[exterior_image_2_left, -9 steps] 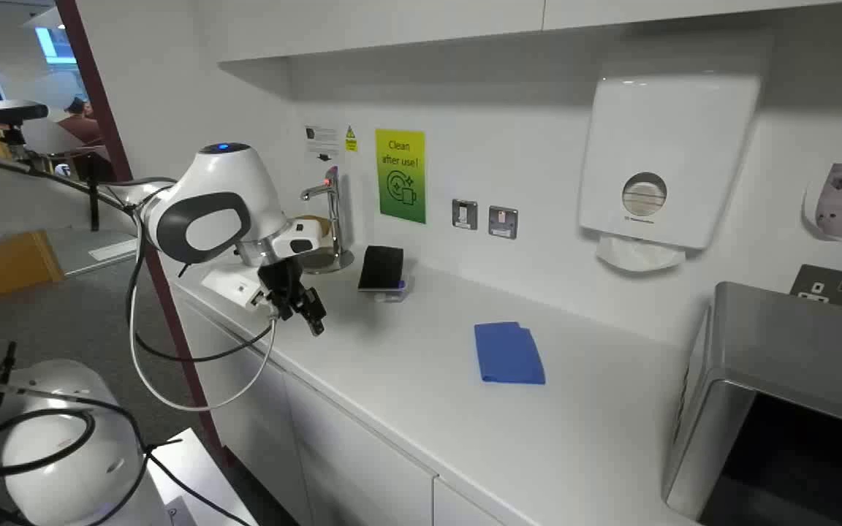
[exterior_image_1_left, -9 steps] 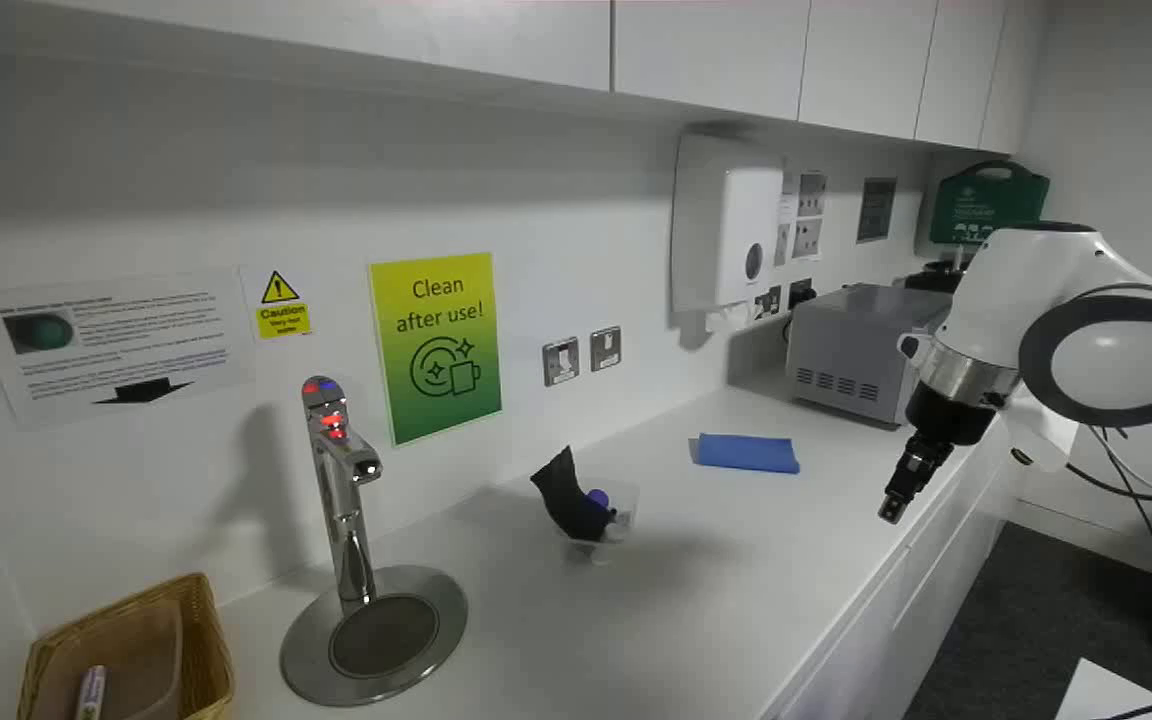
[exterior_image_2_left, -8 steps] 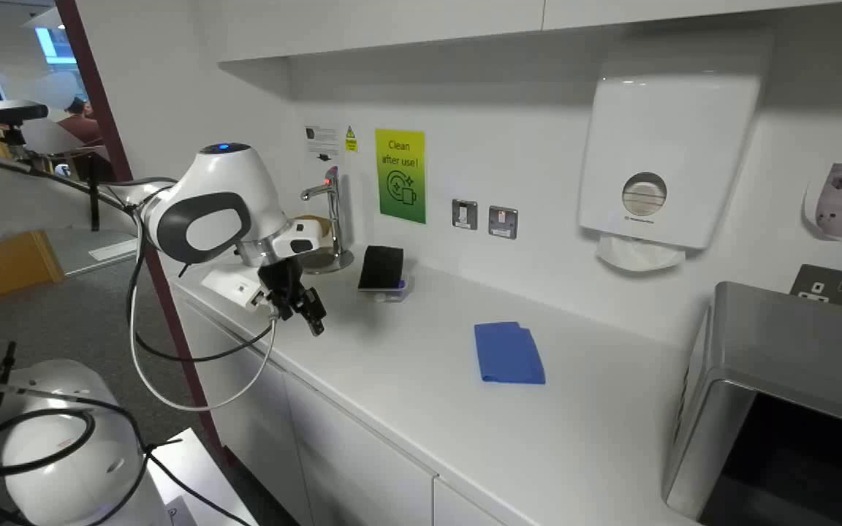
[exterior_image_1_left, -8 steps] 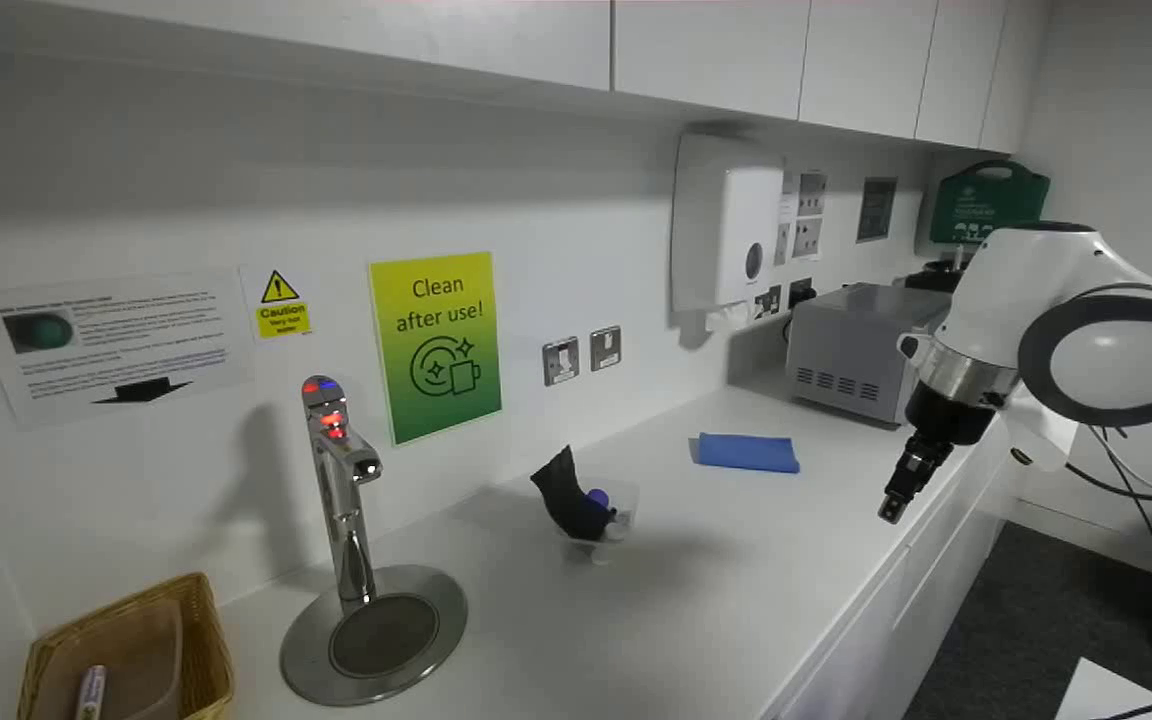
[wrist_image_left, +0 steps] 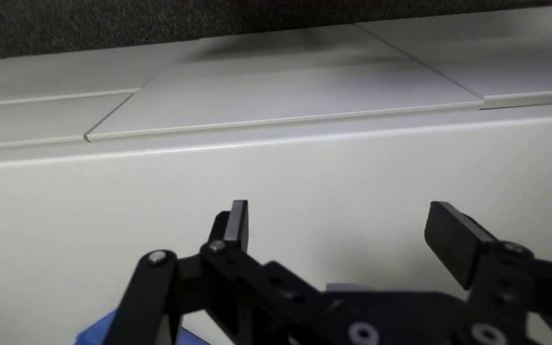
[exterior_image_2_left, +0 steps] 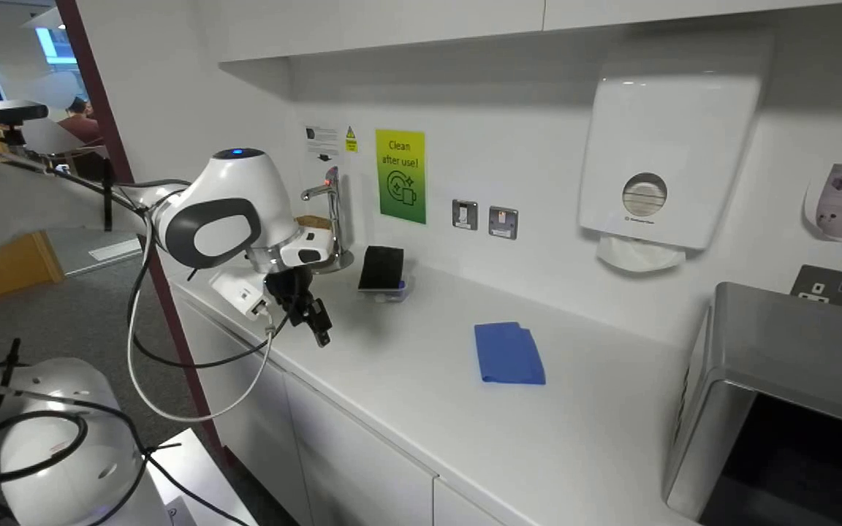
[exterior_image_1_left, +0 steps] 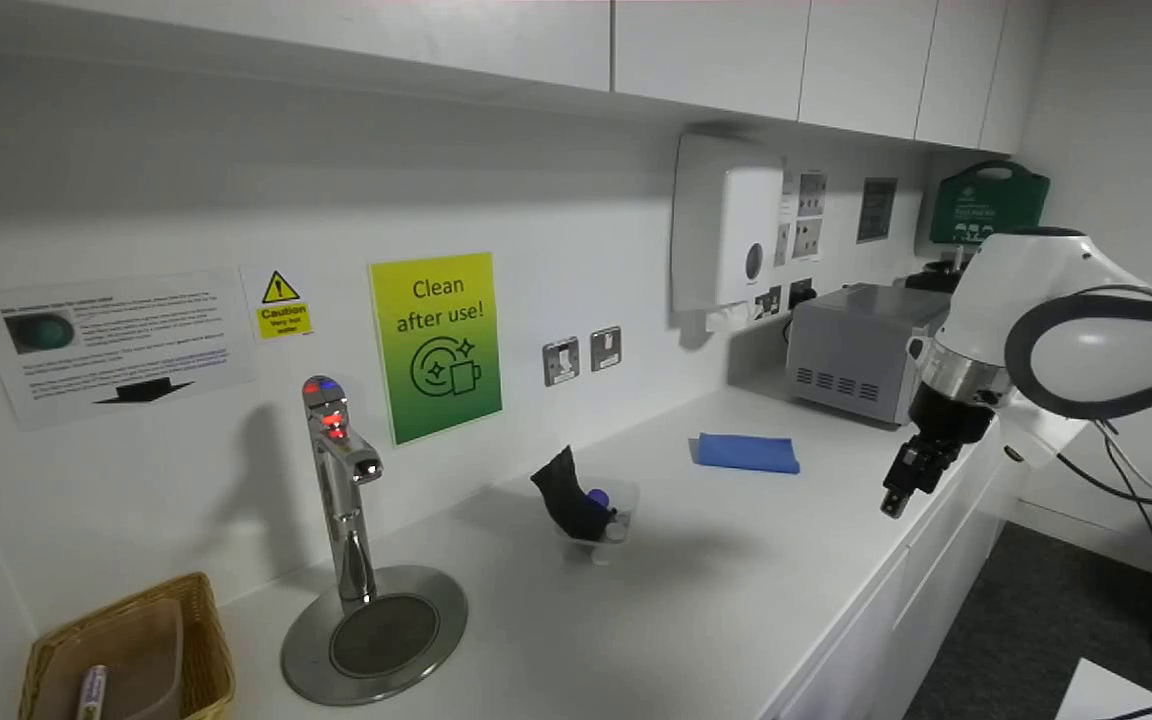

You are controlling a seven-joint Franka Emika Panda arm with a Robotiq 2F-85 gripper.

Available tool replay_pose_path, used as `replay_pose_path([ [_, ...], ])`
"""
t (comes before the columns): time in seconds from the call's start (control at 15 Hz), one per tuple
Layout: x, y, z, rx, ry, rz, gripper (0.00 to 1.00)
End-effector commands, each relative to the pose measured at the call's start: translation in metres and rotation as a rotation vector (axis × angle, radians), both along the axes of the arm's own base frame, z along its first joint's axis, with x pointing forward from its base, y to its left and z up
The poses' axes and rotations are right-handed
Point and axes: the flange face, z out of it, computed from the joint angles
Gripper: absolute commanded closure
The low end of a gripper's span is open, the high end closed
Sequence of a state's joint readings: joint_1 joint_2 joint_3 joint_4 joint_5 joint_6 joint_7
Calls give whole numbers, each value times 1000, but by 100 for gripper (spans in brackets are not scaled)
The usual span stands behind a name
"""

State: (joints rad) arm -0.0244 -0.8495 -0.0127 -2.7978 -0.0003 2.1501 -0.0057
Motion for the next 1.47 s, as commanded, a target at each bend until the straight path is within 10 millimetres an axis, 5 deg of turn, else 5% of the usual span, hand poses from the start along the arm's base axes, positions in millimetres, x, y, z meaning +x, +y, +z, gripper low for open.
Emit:
replay_pose_path([
  [0.0,13,-53,-3,27,14,-205,0],
  [0.4,34,-150,-2,110,-30,-540,0],
  [0.8,92,-216,7,100,-112,-824,0],
  [0.93,101,-231,8,91,-86,-838,0],
  [1.0,85,-213,2,109,-95,-807,0],
  [1.4,102,-227,-2,100,-83,-819,0],
])
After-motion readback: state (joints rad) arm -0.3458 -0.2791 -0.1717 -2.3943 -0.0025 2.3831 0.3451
